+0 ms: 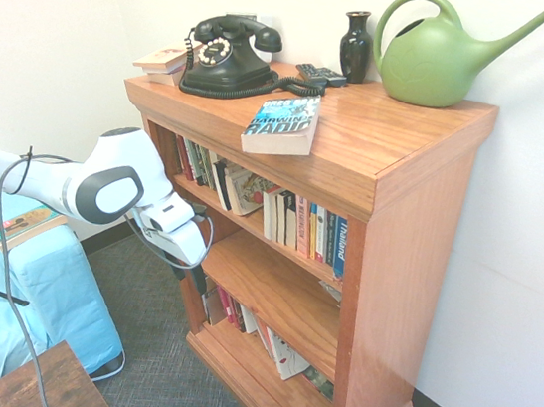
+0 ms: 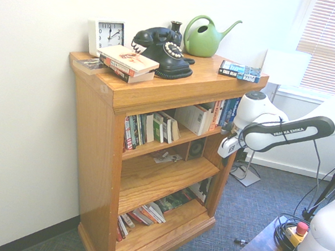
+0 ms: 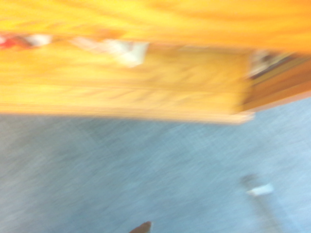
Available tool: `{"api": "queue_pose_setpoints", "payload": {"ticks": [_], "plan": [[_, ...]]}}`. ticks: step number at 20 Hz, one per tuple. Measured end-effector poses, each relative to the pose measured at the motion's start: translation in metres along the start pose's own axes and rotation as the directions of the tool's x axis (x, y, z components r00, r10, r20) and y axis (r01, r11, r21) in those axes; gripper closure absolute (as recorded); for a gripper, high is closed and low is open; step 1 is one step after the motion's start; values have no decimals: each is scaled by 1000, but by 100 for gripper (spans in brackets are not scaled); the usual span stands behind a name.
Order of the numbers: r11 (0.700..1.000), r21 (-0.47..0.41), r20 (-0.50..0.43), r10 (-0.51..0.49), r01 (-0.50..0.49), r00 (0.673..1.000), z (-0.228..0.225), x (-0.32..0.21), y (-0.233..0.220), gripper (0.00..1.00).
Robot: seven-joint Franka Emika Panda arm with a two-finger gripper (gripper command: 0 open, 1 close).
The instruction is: Put the book on the shelf
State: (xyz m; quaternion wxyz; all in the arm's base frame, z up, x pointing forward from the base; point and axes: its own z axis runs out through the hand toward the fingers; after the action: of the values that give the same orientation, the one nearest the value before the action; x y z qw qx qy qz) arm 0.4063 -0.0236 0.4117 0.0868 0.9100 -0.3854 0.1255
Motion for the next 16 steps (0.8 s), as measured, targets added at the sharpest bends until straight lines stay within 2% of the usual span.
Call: {"api": "queue_pose_setpoints", "payload": {"ticks": [4, 8, 12, 16], "plan": [[999, -41, -200, -21, 13, 980, -46, 25, 47, 0], [994, -93, -393, -91, 59, 915, -90, 47, 87, 0], [976, -177, -550, -206, 129, 809, -112, 70, 111, 0], [937, -278, -664, -348, 213, 662, -140, 91, 111, 0]]}}
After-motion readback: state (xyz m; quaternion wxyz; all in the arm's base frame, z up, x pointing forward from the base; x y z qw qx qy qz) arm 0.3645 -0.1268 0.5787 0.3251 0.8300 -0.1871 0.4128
